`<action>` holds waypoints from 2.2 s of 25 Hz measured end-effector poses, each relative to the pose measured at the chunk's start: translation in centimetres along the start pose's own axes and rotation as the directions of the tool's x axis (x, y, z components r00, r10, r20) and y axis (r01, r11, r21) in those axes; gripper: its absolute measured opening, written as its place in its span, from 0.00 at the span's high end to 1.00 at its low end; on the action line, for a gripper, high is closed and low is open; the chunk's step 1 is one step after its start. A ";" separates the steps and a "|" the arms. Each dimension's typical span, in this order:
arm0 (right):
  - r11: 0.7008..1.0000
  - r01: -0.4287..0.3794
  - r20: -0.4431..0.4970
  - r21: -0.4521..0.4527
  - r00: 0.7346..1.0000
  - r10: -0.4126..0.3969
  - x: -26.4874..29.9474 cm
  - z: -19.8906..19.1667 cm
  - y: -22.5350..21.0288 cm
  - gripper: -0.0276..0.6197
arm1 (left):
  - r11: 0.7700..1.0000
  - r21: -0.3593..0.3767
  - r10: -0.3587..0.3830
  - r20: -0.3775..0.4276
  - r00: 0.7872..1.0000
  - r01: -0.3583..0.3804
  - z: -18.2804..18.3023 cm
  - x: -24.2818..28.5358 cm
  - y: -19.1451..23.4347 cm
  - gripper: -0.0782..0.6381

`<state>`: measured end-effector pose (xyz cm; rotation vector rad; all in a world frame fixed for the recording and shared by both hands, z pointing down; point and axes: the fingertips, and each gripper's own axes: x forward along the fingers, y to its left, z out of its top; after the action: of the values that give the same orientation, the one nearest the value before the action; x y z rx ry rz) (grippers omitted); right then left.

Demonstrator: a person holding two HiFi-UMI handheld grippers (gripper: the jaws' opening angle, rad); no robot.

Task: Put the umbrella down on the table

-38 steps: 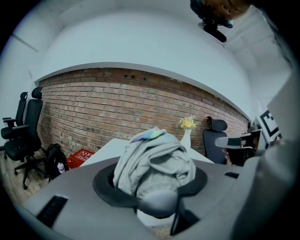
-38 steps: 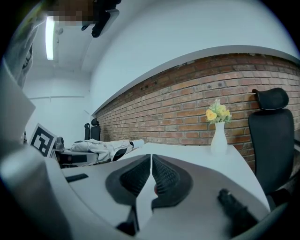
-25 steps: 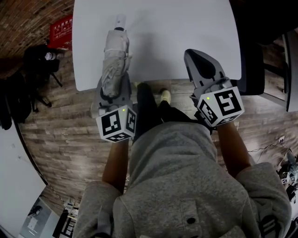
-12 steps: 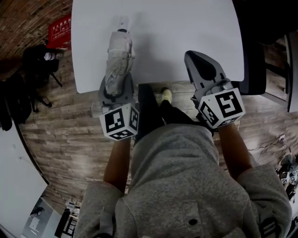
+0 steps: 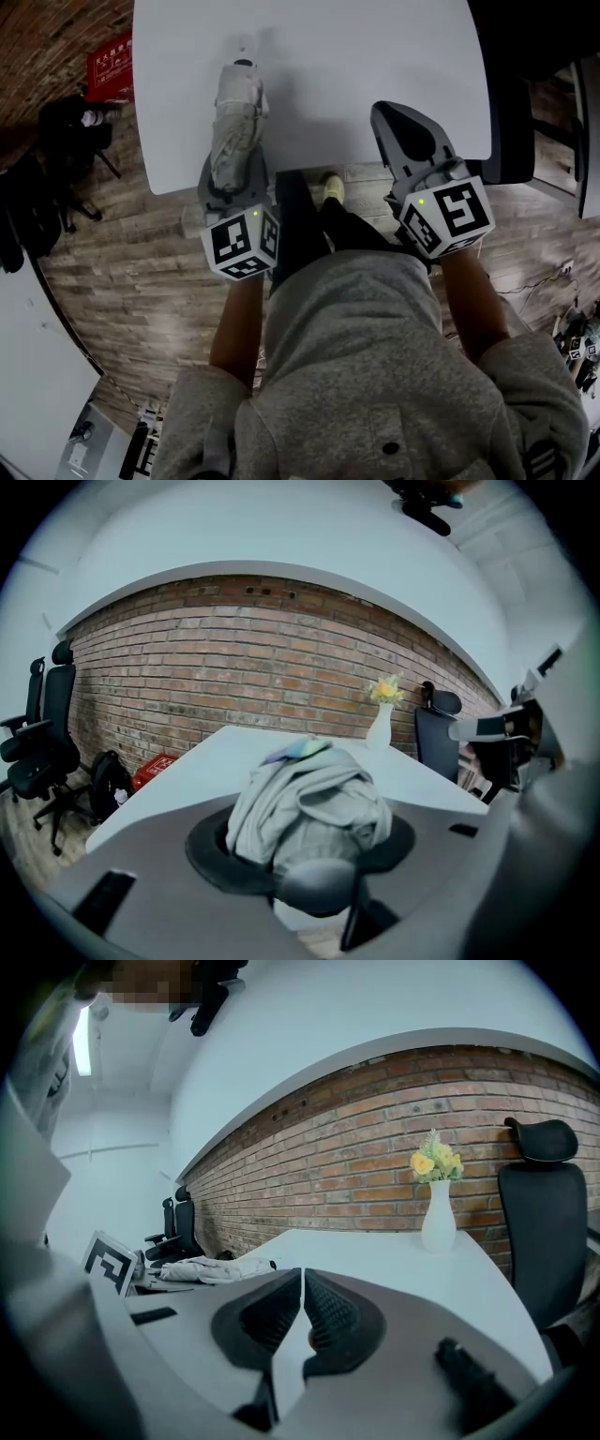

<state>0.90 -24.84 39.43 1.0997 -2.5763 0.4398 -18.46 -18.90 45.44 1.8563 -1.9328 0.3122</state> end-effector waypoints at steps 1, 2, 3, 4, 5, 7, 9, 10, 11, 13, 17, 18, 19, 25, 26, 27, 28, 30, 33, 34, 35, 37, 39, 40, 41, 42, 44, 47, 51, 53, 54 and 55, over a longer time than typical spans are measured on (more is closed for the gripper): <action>1.000 0.001 0.000 -0.001 1.000 -0.001 0.0 -0.1 -0.1 0.92 | 1.000 -0.001 -0.001 -0.002 1.000 0.001 -0.1 0.1 0.0 0.59; 1.000 0.002 0.001 -0.001 1.000 -0.002 0.1 -0.1 -0.1 0.92 | 1.000 -0.002 -0.003 -0.005 1.000 0.003 -0.2 0.2 0.0 0.59; 1.000 0.003 0.003 -0.001 1.000 -0.003 0.2 0.0 -0.1 0.92 | 1.000 -0.002 -0.005 -0.008 1.000 0.005 -0.3 0.4 0.1 0.59; 1.000 0.005 0.004 -0.001 1.000 -0.005 0.4 0.0 -0.1 0.92 | 1.000 -0.003 -0.007 -0.011 1.000 0.007 -0.4 0.5 0.1 0.59; 1.000 0.008 0.002 -0.001 1.000 -0.008 0.4 0.0 -0.1 0.92 | 1.000 -0.004 -0.009 -0.016 1.000 0.009 -0.5 0.6 0.2 0.59; 1.000 0.015 -0.009 0.001 1.000 -0.015 0.5 -0.2 -0.1 0.92 | 1.000 -0.005 -0.013 -0.026 1.000 0.013 -0.8 0.6 0.3 0.59; 1.000 0.020 -0.016 0.007 1.000 -0.019 0.6 -0.2 -0.2 0.92 | 1.000 -0.006 -0.014 -0.031 0.999 0.014 -1.0 0.8 0.4 0.59; 1.000 0.021 -0.017 0.009 1.000 -0.021 0.7 -0.2 -0.3 0.92 | 1.000 -0.008 -0.014 -0.032 0.999 0.014 -1.0 0.9 0.4 0.59; 1.000 0.023 -0.016 0.010 1.000 -0.022 0.8 -0.1 -0.4 0.92 | 1.000 -0.011 -0.012 -0.033 0.999 0.012 -1.0 1.0 0.5 0.59; 1.000 0.023 -0.015 0.009 1.000 -0.023 0.8 -0.2 -0.4 0.92 | 1.000 -0.020 -0.009 -0.038 0.999 0.009 -1.2 1.0 0.6 0.59; 1.000 0.020 -0.015 0.007 1.000 -0.019 0.9 -0.5 -0.3 0.92 | 1.000 -0.021 -0.008 -0.047 0.999 0.007 -1.6 1.1 0.8 0.59; 1.000 0.019 -0.016 0.007 1.000 -0.019 0.9 -0.5 -0.3 0.92 | 1.000 -0.020 -0.008 -0.048 0.999 0.007 -1.7 1.1 0.9 0.59; 1.000 0.020 -0.018 0.008 1.000 -0.020 0.9 -0.5 -0.3 0.92 | 1.000 -0.019 -0.008 -0.049 0.999 0.007 -1.8 1.2 0.9 0.59; 1.000 0.024 -0.031 0.005 0.999 -0.024 1.0 -0.8 -0.1 0.92 | 0.999 -0.039 -0.012 -0.054 0.998 0.010 -2.3 1.4 1.2 0.59; 1.000 0.024 -0.032 0.005 0.999 -0.024 1.0 -0.9 -0.1 0.92 | 0.999 -0.042 -0.014 -0.055 0.998 0.012 -2.3 1.4 1.2 0.59; 1.000 0.024 -0.033 0.005 0.999 -0.023 1.0 -0.9 -0.1 0.92 | 0.999 -0.043 -0.016 -0.055 0.998 0.013 -2.4 1.4 1.2 0.59; 1.000 0.023 -0.034 0.005 0.999 -0.023 1.0 -0.9 0.0 0.92 | 0.999 -0.042 -0.018 -0.055 0.998 0.015 -2.5 1.5 1.2 0.59; 1.000 0.022 -0.034 0.006 0.999 -0.022 1.2 -0.9 0.0 0.92 | 0.999 -0.040 -0.024 -0.053 0.998 0.021 -2.6 1.6 1.2 0.59; 1.000 0.021 -0.030 0.004 0.999 -0.021 1.7 -0.8 0.1 0.92 | 0.999 -0.032 -0.034 -0.051 0.998 0.032 -2.9 1.9 1.4 0.59; 1.000 0.021 -0.032 0.004 0.999 -0.020 1.7 -0.9 0.3 0.92 | 0.999 -0.030 -0.038 -0.056 0.998 0.036 -3.1 1.9 1.5 0.59; 1.000 0.020 -0.036 0.005 0.999 -0.020 1.7 -1.0 0.3 0.92 | 0.999 -0.032 -0.044 -0.062 0.997 0.042 -3.4 1.9 1.5 0.59; 1.000 0.019 -0.042 0.004 0.999 -0.019 1.8 -1.1 0.5 0.92 | 0.998 -0.045 -0.056 -0.082 0.995 0.053 -4.1 2.0 1.6 0.58; 1.000 0.017 -0.043 0.004 0.999 -0.016 1.9 -1.1 0.5 0.92 | 0.997 -0.044 -0.060 -0.099 0.993 0.056 -4.6 2.0 1.7 0.58; 1.000 0.015 -0.042 0.003 0.999 -0.015 1.9 -1.1 0.5 0.92 | 0.998 -0.034 -0.058 -0.105 0.993 0.055 -4.8 2.1 1.7 0.58; 1.000 0.016 -0.043 0.003 0.999 -0.015 1.9 -1.1 0.5 0.92 | 0.998 -0.024 -0.057 -0.112 0.992 0.054 -5.0 2.1 1.6 0.58; 1.000 0.017 -0.043 0.003 0.999 -0.017 1.9 -1.2 0.5 0.92 | 0.998 -0.016 -0.058 -0.119 0.991 0.056 -5.3 2.2 1.5 0.57; 1.000 0.019 -0.045 0.003 0.999 -0.019 1.8 -1.4 0.5 0.92 | 0.998 -0.014 -0.065 -0.134 0.989 0.064 -6.0 2.4 1.4 0.57; 1.000 0.017 -0.050 0.000 0.999 -0.017 1.8 -1.6 0.7 0.92 | 0.998 0.003 -0.065 -0.158 0.985 0.066 -7.0 2.5 1.7 0.57; 1.000 0.018 -0.051 -0.007 0.999 -0.019 1.8 -1.5 0.7 0.92 | 0.998 0.015 -0.061 -0.186 0.981 0.065 -8.0 2.9 1.7 0.56; 1.000 0.022 -0.049 -0.010 0.999 -0.023 1.7 -1.5 0.6 0.92 | 0.998 0.030 -0.054 -0.196 0.979 0.061 -8.4 3.1 1.7 0.56; 1.000 0.023 -0.048 -0.012 0.999 -0.024 1.7 -1.5 0.6 0.92 | 0.997 0.045 -0.045 -0.200 0.979 0.055 -8.4 3.2 1.8 0.55; 1.000 0.022 -0.047 -0.015 0.999 -0.023 1.7 -1.5 0.6 0.92 | 0.997 0.062 -0.033 -0.206 0.978 0.047 -8.5 3.3 1.9 0.55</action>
<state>-0.44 -25.00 41.36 1.0996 -2.5201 0.4361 -19.00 -17.83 54.65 1.8240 -1.7639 0.5390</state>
